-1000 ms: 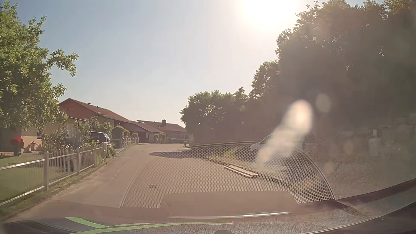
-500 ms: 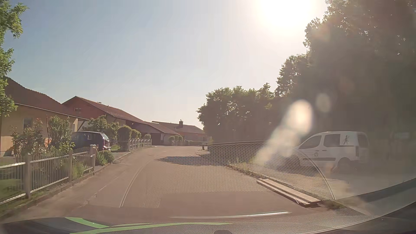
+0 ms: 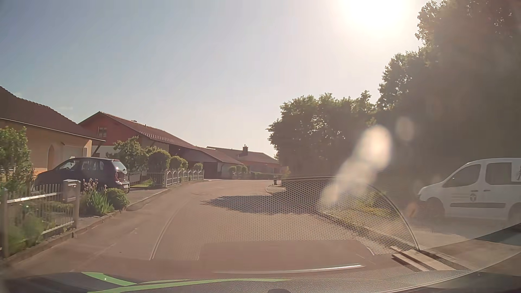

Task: Follow the waypoints while adhering to traffic rules and regulations

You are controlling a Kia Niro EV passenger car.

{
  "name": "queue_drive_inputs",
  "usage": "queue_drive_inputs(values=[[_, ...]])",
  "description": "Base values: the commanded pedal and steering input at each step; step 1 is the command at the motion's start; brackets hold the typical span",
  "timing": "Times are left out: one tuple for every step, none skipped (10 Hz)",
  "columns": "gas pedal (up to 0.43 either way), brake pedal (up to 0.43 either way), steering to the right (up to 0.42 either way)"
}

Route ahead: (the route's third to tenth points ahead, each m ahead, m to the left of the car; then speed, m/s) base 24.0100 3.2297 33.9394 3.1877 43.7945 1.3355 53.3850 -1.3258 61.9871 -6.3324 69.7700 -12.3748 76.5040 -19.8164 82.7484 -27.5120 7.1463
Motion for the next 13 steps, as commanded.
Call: queue_drive_inputs(values=[[0.0,0.0,-0.051],[0.0,0.0,-0.05],[0.0,0.0,-0.048],[0.0,0.0,-0.041],[0.0,0.0,-0.035],[0.0,0.0,-0.034],[0.028,0.0,-0.033],[0.039,0.0,-0.032],[0.047,0.0,-0.029],[0.059,0.0,-0.025],[0.059,0.0,-0.023],[0.059,0.0,-0.02],[0.067,0.0,-0.018]])
